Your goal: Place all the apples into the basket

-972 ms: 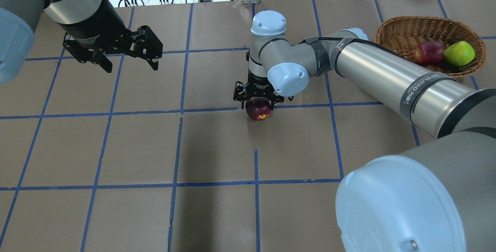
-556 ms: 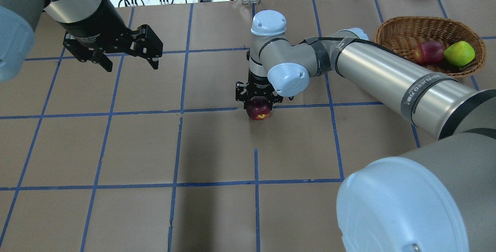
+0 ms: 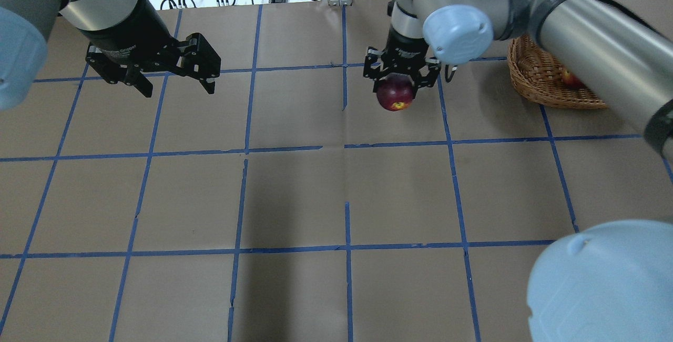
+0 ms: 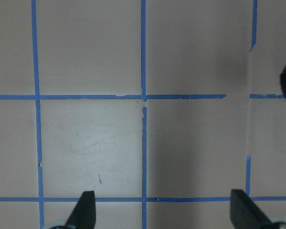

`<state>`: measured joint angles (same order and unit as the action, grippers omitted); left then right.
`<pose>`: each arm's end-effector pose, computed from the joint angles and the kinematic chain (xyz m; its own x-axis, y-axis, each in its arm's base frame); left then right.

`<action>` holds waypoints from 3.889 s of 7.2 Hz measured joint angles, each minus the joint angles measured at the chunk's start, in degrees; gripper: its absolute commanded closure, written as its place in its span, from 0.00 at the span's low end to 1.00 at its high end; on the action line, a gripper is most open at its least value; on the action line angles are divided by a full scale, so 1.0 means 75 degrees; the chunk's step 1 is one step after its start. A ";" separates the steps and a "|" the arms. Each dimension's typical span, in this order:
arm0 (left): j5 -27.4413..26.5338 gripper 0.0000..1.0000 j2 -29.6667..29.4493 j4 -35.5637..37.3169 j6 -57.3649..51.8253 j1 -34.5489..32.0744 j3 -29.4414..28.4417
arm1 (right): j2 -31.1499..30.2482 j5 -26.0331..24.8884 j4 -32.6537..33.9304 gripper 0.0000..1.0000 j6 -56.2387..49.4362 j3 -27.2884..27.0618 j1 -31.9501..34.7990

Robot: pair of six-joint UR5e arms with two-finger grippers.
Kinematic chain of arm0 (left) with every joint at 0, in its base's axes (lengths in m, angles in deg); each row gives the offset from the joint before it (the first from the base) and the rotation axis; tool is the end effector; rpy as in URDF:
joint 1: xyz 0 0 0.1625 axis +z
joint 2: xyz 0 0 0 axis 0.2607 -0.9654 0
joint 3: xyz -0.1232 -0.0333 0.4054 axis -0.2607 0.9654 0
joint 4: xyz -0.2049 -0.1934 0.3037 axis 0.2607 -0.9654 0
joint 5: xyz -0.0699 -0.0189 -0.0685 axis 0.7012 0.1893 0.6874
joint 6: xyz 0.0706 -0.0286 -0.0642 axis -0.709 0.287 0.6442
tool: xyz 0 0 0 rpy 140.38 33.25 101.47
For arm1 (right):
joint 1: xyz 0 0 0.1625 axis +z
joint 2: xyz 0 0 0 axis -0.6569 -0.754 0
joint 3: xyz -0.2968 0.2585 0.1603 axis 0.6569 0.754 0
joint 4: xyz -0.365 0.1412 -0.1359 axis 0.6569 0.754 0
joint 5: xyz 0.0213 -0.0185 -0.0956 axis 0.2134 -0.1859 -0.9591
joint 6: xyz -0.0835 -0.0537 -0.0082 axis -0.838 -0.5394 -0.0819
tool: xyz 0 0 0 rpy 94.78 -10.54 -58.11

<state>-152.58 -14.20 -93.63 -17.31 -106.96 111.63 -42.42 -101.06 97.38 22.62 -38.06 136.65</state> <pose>-0.1484 -0.4691 0.5178 -0.9999 -0.0109 0.0013 -0.0109 0.9975 -0.0692 0.2061 -0.6338 0.3319 -0.9746 0.2124 -0.0709 0.2042 0.9729 0.1081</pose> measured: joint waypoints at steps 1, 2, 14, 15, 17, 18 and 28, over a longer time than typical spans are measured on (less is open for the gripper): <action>0.0000 0.00 0.0005 0.0000 0.0000 0.0000 0.0005 | -0.0048 -0.0521 -0.0476 1.00 -0.0573 0.0364 -0.0696; 0.0000 0.00 0.0014 0.0000 -0.0002 0.0001 0.0007 | 0.0002 -0.1063 -0.0608 1.00 -0.1491 0.0531 -0.1326; 0.0000 0.00 0.0044 0.0012 -0.0066 0.0003 0.0033 | 0.0668 -0.1820 0.0527 0.00 -0.3894 0.0678 -0.2807; 0.0000 0.00 0.0048 0.0012 -0.0069 0.0005 0.0038 | 0.0030 -0.1251 -0.0404 0.00 -0.3825 0.0670 -0.2601; 0.0000 0.00 0.0054 0.0011 -0.0070 0.0009 0.0044 | -0.0971 -0.0606 -0.1799 0.00 -0.3065 0.0638 -0.2082; 0.0000 0.00 0.0053 0.0011 -0.0070 0.0011 0.0038 | -0.1390 -0.0534 -0.2348 0.00 -0.2618 0.0636 -0.1785; 0.0021 0.00 0.0026 0.0009 -0.0070 0.0019 0.0011 | -0.4108 -0.0571 -0.3736 0.00 -0.1587 -0.0909 -0.0721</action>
<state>-152.42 -14.00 -93.56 -17.84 -106.81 111.71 -73.22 -105.34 69.35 10.72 -44.87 131.24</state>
